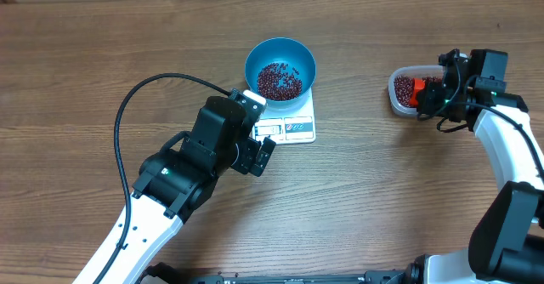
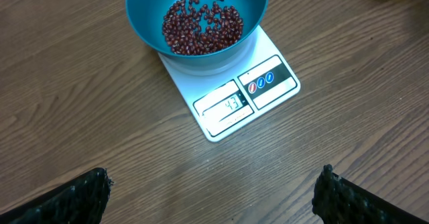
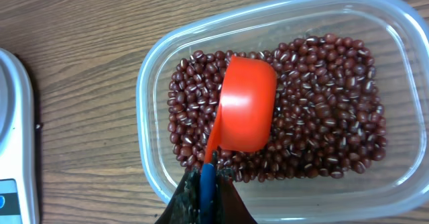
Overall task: Scoop item into bowl and weigh 150g on scale
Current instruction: 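Dip the red scoop into the beans with the right gripper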
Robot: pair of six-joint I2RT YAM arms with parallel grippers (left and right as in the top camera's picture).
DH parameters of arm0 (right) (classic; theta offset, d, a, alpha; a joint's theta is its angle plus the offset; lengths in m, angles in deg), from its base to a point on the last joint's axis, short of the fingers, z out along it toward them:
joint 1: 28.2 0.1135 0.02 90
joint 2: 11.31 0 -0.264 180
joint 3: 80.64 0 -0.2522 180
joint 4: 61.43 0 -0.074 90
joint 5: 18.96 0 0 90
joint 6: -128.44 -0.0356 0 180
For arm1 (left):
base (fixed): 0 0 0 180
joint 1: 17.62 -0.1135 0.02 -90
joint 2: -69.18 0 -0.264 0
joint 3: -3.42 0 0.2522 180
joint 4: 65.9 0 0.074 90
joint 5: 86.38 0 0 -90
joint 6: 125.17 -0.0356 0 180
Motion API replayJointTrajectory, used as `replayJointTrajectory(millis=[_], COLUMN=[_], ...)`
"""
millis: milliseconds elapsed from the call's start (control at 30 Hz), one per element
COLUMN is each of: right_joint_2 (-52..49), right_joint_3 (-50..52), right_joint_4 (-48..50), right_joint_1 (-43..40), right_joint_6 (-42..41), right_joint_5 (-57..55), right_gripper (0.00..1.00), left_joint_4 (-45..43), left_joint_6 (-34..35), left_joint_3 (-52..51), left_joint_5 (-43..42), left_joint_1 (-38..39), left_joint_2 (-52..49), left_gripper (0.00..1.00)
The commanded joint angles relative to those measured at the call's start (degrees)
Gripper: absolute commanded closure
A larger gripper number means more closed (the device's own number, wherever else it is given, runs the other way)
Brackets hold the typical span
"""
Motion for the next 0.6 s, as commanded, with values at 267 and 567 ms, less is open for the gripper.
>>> replayJointTrajectory(millis=[267,567], right_joint_2=[-4.28,-4.28], right_joint_3=[0.28,0.28], right_joint_4=[-0.22,-0.24], right_joint_1=[-0.37,-4.7], right_joint_6=[-0.15,-0.37], right_joint_5=[4.42,11.15], right_gripper=[0.96,0.96], left_joint_4=[-0.15,-0.15], left_joint_6=[0.37,0.37], left_joint_3=[-0.33,-0.33], left_joint_5=[0.5,0.5], left_joint_1=[0.37,0.37], left_joint_2=[-0.35,-0.35], left_gripper=[0.0,0.01])
